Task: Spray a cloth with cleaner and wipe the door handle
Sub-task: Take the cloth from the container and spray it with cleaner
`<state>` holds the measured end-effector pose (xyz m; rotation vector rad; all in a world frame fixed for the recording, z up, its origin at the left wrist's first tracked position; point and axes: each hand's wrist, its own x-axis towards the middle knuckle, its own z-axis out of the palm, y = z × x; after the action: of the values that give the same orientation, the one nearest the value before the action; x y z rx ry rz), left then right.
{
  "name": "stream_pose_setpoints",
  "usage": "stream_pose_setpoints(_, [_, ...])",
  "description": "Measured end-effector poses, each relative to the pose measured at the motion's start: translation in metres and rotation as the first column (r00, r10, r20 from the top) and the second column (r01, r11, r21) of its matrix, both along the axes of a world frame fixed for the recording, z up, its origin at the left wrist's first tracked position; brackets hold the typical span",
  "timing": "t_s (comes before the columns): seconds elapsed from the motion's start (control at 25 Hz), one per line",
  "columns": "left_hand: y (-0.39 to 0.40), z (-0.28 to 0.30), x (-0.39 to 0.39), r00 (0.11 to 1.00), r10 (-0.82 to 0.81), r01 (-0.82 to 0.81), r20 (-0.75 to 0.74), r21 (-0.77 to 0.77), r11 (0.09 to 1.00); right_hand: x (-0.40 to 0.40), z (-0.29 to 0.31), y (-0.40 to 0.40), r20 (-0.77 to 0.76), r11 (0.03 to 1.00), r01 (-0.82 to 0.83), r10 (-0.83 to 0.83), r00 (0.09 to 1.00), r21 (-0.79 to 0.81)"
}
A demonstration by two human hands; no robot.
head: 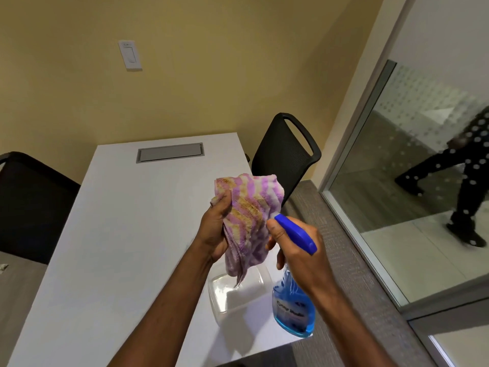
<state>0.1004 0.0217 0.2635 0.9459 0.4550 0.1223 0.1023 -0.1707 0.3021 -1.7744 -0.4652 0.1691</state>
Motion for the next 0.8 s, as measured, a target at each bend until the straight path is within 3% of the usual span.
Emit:
stream_pose_setpoints(0.48, [0.012, -0.013, 0.008, 0.999, 0.037, -0.037, 0.011, 0.009, 0.999, 0.0, -0.001, -0.004, 0.068, 0.992, 0.089, -0.083, 0.994, -0.091])
stream_pose_setpoints(0.8, [0.015, -0.016, 0.016, 0.999, 0.049, -0.049, 0.015, -0.051, 0.998, -0.016, 0.0, 0.003, 0.085, 0.994, -0.074, 0.08, 0.993, -0.076])
